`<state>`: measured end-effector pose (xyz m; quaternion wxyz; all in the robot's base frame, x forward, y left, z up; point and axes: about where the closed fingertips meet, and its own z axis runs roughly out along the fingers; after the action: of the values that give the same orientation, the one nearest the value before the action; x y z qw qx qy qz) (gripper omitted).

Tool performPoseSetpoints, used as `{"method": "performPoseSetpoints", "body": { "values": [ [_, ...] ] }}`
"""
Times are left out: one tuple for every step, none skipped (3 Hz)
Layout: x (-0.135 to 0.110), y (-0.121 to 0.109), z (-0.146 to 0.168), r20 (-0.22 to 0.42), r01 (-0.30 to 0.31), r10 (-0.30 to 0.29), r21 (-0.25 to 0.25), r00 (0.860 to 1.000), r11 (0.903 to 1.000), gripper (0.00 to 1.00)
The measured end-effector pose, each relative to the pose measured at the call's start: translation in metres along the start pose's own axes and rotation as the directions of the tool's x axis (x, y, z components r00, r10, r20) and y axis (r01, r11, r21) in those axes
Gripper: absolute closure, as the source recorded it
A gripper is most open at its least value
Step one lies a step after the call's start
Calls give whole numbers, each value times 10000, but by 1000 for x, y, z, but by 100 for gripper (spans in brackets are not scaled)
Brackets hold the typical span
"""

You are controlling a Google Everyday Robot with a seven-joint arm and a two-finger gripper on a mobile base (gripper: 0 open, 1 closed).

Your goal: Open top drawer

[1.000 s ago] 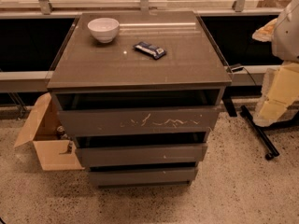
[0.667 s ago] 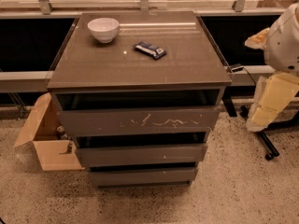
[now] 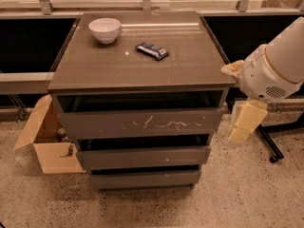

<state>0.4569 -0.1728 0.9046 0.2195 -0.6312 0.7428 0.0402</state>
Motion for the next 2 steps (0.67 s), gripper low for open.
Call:
{"method": "performPoseSetpoints", "body": {
  "values": [
    [0,0,0,0,0,0,0,10000,10000,0],
    [0,7,28,-320,325,-329,-126,9989,9994,0]
  ]
}}
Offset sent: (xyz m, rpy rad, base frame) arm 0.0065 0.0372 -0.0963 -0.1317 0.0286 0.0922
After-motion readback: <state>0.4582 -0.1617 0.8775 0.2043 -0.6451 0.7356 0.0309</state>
